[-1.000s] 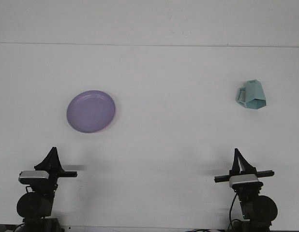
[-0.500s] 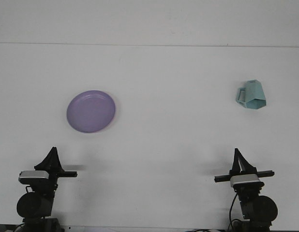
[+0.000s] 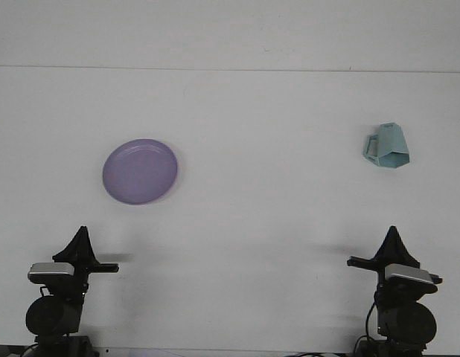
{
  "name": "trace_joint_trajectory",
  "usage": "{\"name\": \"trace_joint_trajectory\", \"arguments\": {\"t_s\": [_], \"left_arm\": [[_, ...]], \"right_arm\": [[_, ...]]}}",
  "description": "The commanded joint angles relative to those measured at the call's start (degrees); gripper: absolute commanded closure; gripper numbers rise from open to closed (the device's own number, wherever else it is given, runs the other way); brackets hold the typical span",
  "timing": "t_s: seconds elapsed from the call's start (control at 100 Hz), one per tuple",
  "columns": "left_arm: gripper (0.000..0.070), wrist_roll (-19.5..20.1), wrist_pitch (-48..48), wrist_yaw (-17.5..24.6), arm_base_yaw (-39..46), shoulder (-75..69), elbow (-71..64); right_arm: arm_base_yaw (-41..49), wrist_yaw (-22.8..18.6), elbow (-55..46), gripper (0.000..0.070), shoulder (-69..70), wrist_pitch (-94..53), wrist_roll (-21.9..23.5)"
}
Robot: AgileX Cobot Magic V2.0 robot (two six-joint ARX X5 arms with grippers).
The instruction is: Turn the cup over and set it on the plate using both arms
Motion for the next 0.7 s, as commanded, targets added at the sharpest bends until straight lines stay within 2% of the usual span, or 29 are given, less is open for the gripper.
{"name": "trace_joint_trajectory", "arguments": {"t_s": [0.0,0.16,0.34,0.39,0.47,0.51,0.56,0.69], "left_arm": [[0.0685,-1.0,0.6,-0.1,0.0,-0.1,-1.1],[0.0685,-1.2,0.5,-0.1,0.0,-0.1,-1.1],[0.0685,-1.4,0.5,-0.1,0.0,-0.1,-1.1],[0.0685,-1.4,0.5,-0.1,0.0,-0.1,-1.1],[0.0685,-1.4,0.5,-0.1,0.0,-0.1,-1.1],[0.0685,-1.4,0.5,-0.1,0.0,-0.1,-1.1],[0.0685,-1.4,0.5,-0.1,0.0,-0.1,-1.1],[0.0685,-1.4,0.5,-0.1,0.0,-0.1,-1.1]], "right_arm": [[0.0,2.1,4.3,0.07,2.8,-0.4,-0.8],[-0.7,3.0,14.0,0.07,14.2,-0.7,-10.4],[-4.3,2.3,21.4,0.0691,28.5,0.3,-18.7],[-5.7,2.2,21.9,0.0615,32.5,2.5,-20.7],[-8.4,1.6,22.0,0.0381,38.3,7.0,-22.4],[-9.9,0.3,22.0,0.0305,41.1,8.8,-22.7],[-12.1,-1.8,22.0,0.0266,44.7,10.9,-22.7],[-17.8,-7.5,22.0,0.0242,54.5,19.0,-22.9]]}}
